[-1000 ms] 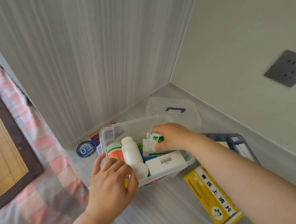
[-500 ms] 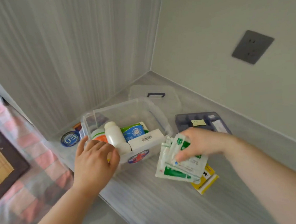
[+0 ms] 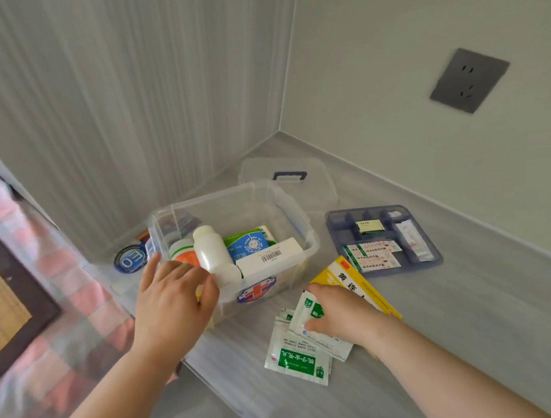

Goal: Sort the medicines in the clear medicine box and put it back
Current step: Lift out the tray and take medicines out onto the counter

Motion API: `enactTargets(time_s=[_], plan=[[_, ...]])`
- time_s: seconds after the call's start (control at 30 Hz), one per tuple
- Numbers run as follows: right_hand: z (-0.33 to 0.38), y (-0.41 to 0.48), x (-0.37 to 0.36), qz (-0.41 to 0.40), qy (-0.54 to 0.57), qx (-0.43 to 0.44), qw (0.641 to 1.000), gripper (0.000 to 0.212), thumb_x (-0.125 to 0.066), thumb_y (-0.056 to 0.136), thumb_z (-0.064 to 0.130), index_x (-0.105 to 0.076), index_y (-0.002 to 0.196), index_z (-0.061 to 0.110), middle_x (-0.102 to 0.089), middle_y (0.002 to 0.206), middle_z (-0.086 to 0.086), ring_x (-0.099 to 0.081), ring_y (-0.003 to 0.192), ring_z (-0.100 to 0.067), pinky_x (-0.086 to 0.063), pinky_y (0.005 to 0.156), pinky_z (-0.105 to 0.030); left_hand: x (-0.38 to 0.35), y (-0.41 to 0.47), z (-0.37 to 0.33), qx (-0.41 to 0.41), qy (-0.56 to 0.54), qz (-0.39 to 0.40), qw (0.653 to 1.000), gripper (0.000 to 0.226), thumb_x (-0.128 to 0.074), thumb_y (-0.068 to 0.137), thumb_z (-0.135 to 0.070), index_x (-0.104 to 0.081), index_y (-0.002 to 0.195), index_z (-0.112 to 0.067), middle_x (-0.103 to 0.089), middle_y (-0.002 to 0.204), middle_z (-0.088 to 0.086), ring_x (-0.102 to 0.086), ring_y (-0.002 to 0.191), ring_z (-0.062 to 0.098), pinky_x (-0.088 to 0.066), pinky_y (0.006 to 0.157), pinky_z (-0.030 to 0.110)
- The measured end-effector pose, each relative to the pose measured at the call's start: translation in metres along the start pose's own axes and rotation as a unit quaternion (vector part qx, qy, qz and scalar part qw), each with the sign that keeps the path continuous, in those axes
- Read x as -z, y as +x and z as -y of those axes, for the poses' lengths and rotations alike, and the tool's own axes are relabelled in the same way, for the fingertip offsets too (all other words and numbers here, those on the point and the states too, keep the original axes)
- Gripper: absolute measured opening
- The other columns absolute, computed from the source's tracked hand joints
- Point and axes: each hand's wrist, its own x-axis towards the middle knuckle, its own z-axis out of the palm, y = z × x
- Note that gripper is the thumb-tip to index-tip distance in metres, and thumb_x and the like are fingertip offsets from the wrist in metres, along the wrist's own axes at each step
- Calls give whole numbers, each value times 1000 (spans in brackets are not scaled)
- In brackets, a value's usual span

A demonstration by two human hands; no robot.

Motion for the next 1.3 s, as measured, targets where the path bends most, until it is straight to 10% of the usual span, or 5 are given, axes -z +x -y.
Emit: enactTargets(time_s=[0.17,0.43,0.83,1.13,1.3], plan=[[4,-4,18,-40,-30,2,999,46,-58,84,30,-47,126,14,-57,128,-6,-52,116,-21,-42,85,-28,-1,0,3,-2,-5,-4,1000,47,-32,76,-31,-69,59,-7,-71,61,12,-66,69,29,-35,101,50],[37,-10,82,-129,74,106,983,11,-57,83,21,-62,80,31,-57,70,22,-56,71,6,-43,63,-11,-5,3,8,-12,-20,-19,1000,37,-38,74,-28,-64,53,-12,-66,53,4,-62,63,25,-24,98,38],[92,127,63,75,-149,75,983,60,-64,79,23,-36,130,11,-49,134,-12,-50,115,-28,-43,91,-34,2,7,13,-14,-64,31,997,31,-39,74,-32,-64,62,-19,-67,63,-7,-45,79,8,-5,108,19],[92,140,60,85,-154,98,980,68,-71,72,27,-38,130,14,-46,132,-11,-49,114,-28,-44,90,-37,12,62,3,-128,6,135,982,16,-56,68,-30,-72,69,-32,-74,78,-17,-69,79,4,-54,81,45],[87,138,61,97,-114,85,985,57,-72,72,27,-45,119,11,-42,126,-12,-50,107,-28,-43,81,-33,-13,72,6,-95,79,311,942,36,-32,93,-31,-45,127,-29,-40,143,-9,-21,138,13,-7,116,40]])
